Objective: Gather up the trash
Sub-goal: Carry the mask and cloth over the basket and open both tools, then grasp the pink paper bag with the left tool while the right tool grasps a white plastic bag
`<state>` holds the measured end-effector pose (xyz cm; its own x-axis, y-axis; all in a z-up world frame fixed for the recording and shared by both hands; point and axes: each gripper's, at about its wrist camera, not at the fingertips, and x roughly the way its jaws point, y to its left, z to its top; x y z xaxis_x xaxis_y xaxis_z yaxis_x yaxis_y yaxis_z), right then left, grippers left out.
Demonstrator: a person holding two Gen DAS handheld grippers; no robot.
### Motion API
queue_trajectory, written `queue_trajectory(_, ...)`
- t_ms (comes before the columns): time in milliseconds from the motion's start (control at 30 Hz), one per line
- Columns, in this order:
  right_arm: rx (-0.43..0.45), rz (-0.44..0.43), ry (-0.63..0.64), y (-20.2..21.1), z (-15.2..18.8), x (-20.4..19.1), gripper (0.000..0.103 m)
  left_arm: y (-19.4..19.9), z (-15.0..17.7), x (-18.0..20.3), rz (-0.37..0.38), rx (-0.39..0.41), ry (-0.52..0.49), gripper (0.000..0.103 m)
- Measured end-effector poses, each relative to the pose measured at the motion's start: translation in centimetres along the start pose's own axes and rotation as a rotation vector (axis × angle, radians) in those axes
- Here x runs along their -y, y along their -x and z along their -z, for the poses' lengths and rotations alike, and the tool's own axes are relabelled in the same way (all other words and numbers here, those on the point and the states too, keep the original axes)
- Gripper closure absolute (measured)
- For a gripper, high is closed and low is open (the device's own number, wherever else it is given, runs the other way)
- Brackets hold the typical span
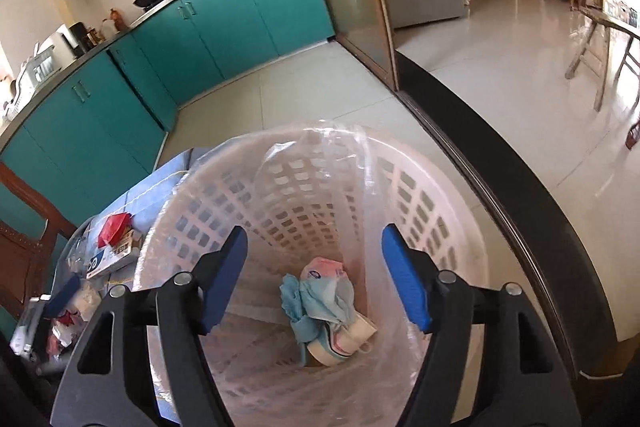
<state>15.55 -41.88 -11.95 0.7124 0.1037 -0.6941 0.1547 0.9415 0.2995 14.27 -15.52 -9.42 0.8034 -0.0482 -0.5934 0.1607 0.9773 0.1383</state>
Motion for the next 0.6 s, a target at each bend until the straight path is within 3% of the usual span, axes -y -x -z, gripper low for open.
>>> queue_trajectory(100,0.057,-0.096,0.113,1.0,0.4,-3.6,0.034,2.6,1.5,-5.7,-0.205,0.018,0.060,0.020)
queue_trajectory(233,0.044,-0.288,0.250,1.2,2.0,-9.7,0.034,6.1,4.1,-14.3,-0.411,-0.016,0.204,0.020)
queue_trajectory(367,-0.015,-0.419,0.410,0.1,4.8,-16.8,0.034,7.5,5.8,-19.2,-0.476,-0.068,0.290,0.020)
queue_trajectory(500,-0.085,-0.537,0.584,-1.1,8.6,-23.7,0.034,7.8,7.0,-21.1,-0.452,-0.097,0.331,0.021)
queue_trajectory(600,-0.135,-0.619,0.652,-2.3,10.6,-27.2,0.036,8.3,7.3,-22.1,-0.435,-0.104,0.351,0.029)
